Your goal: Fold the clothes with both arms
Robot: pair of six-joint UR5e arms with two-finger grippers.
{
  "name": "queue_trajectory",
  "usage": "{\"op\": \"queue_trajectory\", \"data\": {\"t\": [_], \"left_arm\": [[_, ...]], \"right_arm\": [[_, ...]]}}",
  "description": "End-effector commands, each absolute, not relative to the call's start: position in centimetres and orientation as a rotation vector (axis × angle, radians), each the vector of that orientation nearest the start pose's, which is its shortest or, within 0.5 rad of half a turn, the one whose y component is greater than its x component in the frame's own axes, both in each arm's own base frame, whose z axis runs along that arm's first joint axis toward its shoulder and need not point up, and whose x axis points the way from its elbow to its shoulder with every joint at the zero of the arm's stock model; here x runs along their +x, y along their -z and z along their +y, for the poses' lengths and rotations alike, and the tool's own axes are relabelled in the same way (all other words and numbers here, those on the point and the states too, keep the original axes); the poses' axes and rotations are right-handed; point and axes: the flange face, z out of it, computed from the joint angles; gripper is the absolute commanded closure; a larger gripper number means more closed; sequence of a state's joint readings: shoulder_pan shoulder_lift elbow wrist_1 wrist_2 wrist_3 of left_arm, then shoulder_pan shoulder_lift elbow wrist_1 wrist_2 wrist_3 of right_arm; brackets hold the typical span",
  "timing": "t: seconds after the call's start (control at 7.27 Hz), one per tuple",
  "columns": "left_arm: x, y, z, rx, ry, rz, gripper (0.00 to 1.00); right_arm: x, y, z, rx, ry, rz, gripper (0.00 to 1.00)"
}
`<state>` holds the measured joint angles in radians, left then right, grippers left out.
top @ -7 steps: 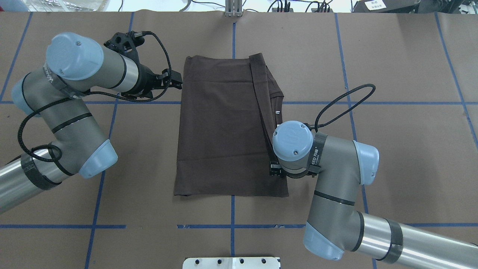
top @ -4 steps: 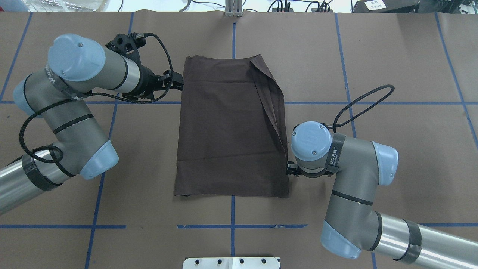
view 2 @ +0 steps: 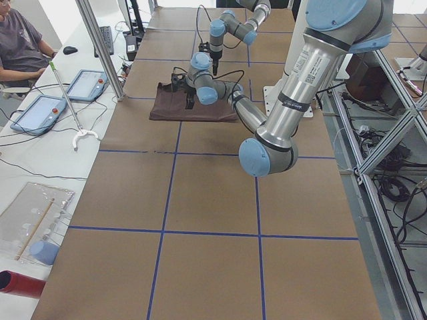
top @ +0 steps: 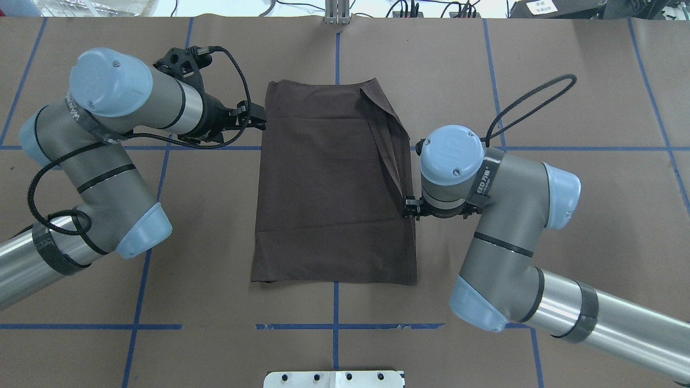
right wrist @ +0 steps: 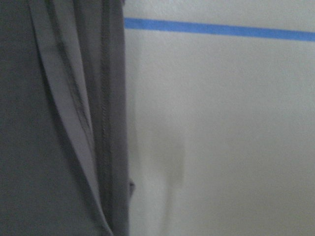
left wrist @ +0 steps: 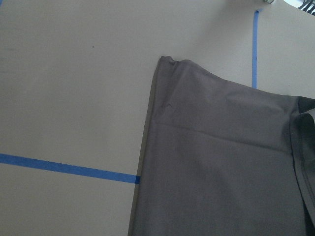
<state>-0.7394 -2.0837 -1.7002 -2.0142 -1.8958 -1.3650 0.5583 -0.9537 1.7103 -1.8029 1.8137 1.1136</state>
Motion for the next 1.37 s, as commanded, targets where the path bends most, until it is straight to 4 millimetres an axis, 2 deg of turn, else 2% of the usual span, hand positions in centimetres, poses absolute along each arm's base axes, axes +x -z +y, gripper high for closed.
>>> {"op": "queue_trajectory", "data": {"t": [0.0,0.14,0.27,0.55,0.69,0.96,1.1,1.24], "left_arm": [[41.4,-25.5,-51.4,0.229,0.299,1.095,0.0],[41.4,-25.6,-51.4,0.23,0.297,1.094,0.0],[41.3,-25.7,-51.5,0.23,0.299,1.093,0.0],[41.3,-25.7,-51.4,0.23,0.298,1.093,0.0],[41.3,-25.7,-51.4,0.23,0.298,1.093,0.0],[41.4,-25.4,-51.4,0.232,0.296,1.097,0.0],[41.4,-25.3,-51.5,0.232,0.296,1.097,0.0],[41.4,-25.1,-51.5,0.235,0.297,1.101,0.0]], "right_arm": [[-55.6,-25.6,-50.3,0.053,-0.033,-0.552,0.0],[-57.2,-27.1,-51.3,0.063,-0.032,-0.569,0.0],[-57.7,-27.6,-51.9,0.058,-0.035,-0.562,0.0],[-57.7,-27.9,-52.0,0.038,-0.037,-0.556,0.0],[-56.3,-28.4,-53.3,0.016,-0.048,-0.564,0.0],[-55.0,-30.7,-55.5,0.008,-0.042,-0.529,0.0],[-53.2,-32.6,-56.8,0.011,-0.034,-0.509,0.0],[-50.5,-34.1,-58.8,0.022,-0.024,-0.495,0.0]]}}
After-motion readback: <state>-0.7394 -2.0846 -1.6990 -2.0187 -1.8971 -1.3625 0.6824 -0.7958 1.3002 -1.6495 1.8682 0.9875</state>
